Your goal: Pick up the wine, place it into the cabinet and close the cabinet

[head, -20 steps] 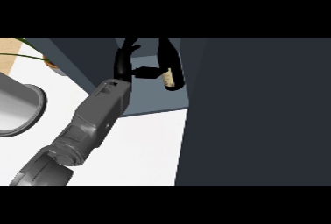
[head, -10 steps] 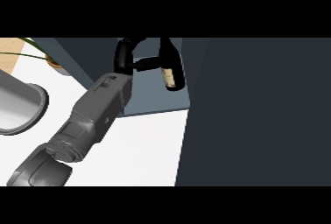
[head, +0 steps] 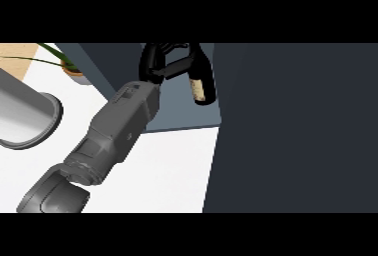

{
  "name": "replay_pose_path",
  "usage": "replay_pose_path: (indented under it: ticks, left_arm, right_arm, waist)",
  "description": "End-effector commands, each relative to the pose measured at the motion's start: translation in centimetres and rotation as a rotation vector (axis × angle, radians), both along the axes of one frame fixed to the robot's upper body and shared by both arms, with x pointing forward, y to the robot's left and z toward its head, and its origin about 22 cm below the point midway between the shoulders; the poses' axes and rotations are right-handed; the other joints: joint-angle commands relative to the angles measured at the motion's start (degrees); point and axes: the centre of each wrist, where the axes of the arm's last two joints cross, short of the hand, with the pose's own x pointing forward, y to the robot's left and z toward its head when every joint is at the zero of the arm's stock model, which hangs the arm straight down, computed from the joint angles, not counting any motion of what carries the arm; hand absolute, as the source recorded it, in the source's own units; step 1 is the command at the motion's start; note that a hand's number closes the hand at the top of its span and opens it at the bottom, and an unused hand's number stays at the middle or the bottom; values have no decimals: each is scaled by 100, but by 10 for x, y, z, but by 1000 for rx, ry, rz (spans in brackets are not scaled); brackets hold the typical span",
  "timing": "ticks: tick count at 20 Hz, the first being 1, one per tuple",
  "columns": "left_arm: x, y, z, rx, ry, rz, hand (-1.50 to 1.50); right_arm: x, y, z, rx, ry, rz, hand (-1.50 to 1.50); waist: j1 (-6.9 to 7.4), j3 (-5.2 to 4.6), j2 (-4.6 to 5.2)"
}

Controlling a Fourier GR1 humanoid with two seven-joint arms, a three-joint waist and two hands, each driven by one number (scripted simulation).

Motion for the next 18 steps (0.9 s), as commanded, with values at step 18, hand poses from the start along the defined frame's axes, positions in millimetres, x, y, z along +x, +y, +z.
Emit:
replay_pose_path:
  ticks: [18]
  left_arm:
    - [-24,-13,-28,-143,25,-219,-150]
  right_arm:
    - [-26,-9,47,73,3,-46,-150]
  waist:
    - [420,2,-168]
